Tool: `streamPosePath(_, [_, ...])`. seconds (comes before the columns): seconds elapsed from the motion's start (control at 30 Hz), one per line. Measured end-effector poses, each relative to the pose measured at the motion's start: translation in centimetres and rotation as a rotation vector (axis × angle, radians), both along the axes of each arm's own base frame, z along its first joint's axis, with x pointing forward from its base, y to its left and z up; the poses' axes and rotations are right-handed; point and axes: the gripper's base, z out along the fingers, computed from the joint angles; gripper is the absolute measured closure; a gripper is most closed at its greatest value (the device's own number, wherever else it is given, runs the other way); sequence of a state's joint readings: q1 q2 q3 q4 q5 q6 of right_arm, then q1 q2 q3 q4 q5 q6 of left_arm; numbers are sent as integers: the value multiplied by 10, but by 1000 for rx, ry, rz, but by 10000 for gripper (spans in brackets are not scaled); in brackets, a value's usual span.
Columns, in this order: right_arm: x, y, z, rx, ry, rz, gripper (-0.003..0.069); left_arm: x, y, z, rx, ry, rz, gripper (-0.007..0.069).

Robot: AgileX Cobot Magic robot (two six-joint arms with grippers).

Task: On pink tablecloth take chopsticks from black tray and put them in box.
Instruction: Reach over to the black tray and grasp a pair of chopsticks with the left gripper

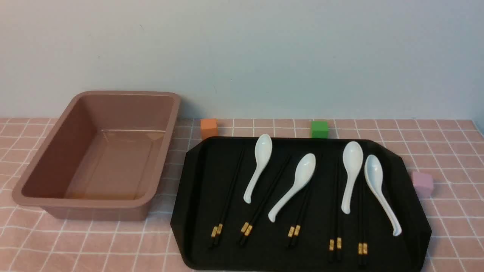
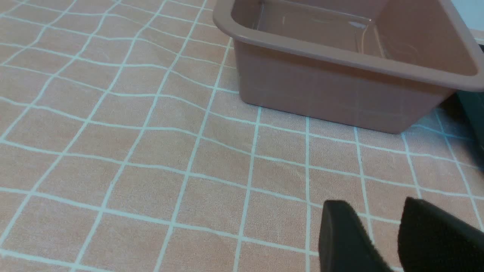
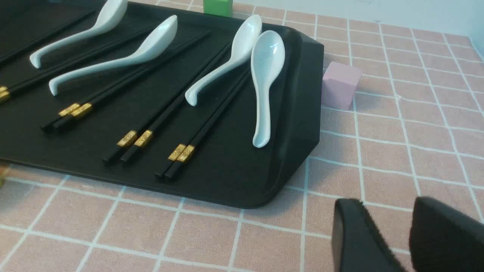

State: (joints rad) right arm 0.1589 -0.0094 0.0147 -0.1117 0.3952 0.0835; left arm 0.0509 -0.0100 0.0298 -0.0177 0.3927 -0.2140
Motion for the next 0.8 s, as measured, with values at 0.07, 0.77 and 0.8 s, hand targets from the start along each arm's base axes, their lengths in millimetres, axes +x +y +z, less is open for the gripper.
streamPosePath(0.07, [0,0,0,0,0,0,419,0,0,0,1,0,0,386])
streamPosePath(0.77, [0,0,0,0,0,0,419,5,-3,31,-846,-333,100,390])
streamPosePath(0.8, [0,0,0,0,0,0,419,4,-4,34,-852,-330,91,398])
